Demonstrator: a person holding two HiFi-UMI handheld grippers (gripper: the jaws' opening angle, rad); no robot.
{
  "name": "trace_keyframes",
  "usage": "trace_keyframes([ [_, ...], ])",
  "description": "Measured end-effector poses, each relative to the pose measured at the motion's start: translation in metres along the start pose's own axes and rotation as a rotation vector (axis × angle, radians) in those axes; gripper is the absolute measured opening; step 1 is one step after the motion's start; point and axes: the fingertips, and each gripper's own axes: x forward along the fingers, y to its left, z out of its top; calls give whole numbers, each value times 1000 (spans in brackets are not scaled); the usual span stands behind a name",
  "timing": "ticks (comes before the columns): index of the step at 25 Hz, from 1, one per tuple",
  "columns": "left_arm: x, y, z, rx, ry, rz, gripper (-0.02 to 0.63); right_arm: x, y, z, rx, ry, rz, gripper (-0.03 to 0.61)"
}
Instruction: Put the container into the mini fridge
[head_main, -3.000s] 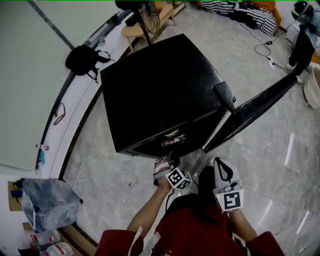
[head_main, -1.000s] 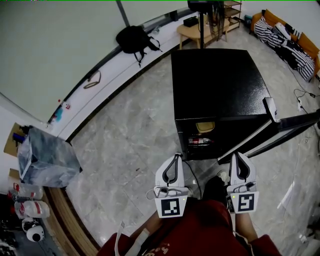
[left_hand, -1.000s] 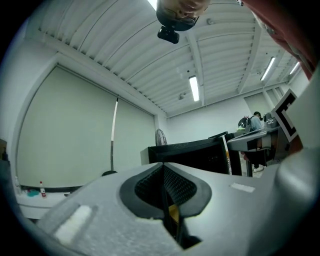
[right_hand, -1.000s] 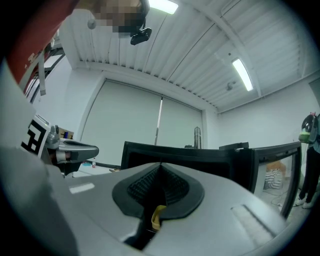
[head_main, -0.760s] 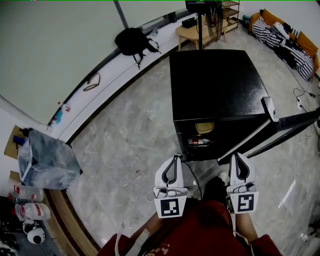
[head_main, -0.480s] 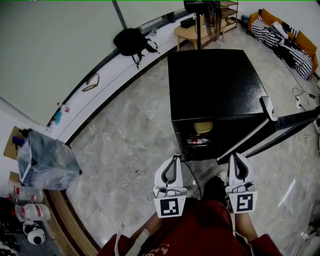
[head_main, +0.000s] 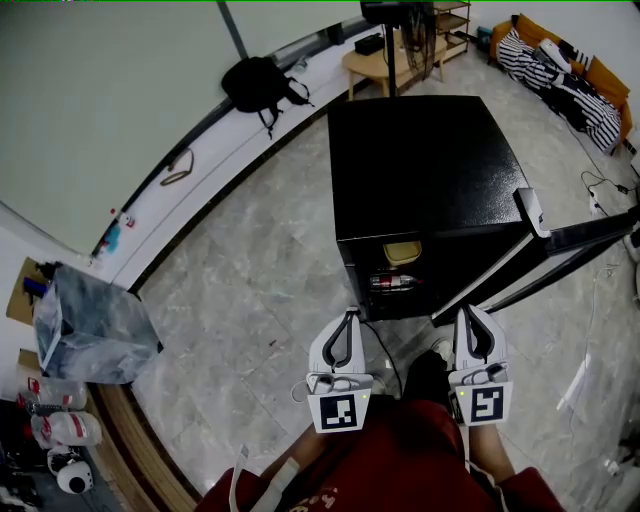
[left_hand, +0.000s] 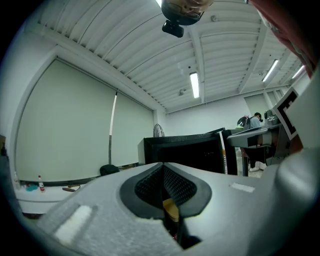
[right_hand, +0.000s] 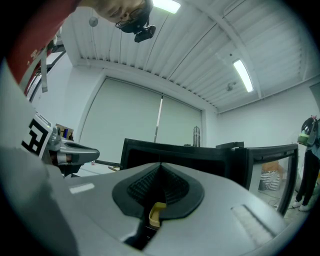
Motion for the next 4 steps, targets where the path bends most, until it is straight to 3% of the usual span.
trace_keyframes([
  [4,2,-2,-1,19,-1,-8,6,-1,-4,-1,-4,5,-5,0],
])
